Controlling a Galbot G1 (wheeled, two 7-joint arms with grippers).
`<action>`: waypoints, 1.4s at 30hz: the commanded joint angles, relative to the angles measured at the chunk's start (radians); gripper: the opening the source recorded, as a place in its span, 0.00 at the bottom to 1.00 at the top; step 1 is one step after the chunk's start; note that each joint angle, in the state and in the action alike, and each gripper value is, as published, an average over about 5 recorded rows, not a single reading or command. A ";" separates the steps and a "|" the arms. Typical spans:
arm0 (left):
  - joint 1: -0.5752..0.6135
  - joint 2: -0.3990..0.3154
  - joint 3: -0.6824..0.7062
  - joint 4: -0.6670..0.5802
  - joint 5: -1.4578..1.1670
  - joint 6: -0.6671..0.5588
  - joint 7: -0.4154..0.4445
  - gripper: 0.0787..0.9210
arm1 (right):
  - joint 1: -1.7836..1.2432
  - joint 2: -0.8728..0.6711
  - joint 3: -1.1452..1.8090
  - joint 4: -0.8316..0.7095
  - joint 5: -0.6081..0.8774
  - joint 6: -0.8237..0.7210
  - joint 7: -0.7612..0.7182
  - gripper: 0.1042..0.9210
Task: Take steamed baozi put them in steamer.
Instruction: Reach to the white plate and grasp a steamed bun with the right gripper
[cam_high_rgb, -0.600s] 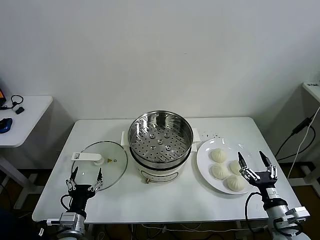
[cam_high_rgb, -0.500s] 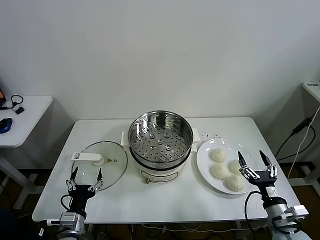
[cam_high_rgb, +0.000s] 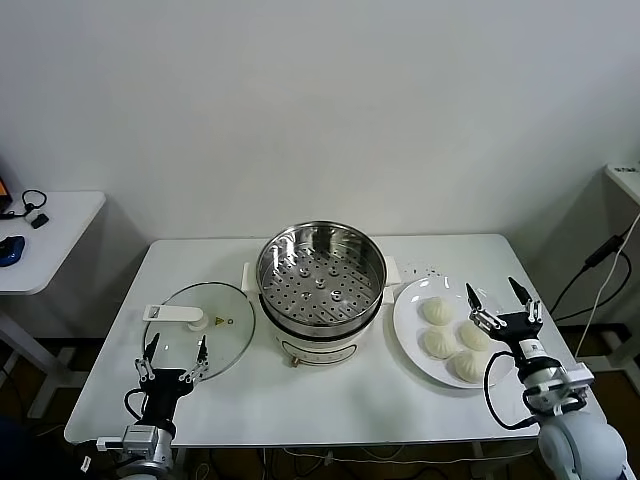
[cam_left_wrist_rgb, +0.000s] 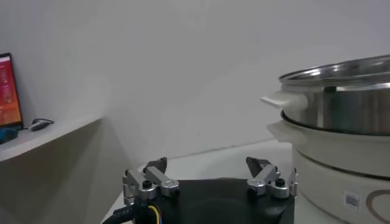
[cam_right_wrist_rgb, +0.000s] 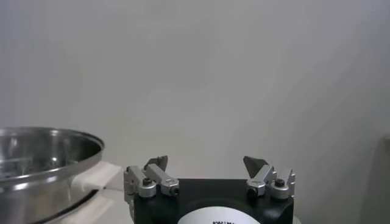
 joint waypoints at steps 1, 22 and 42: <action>0.000 -0.049 0.001 0.001 0.002 0.000 0.000 0.88 | 0.114 -0.099 -0.033 -0.044 -0.068 -0.133 -0.019 0.88; -0.003 -0.047 0.015 0.017 0.011 -0.009 -0.001 0.88 | 0.463 -0.655 -0.451 -0.112 -0.145 -0.373 -0.345 0.88; -0.005 -0.040 0.022 0.030 0.020 -0.027 -0.004 0.88 | 1.752 -0.736 -1.834 -0.322 0.012 -0.222 -0.624 0.88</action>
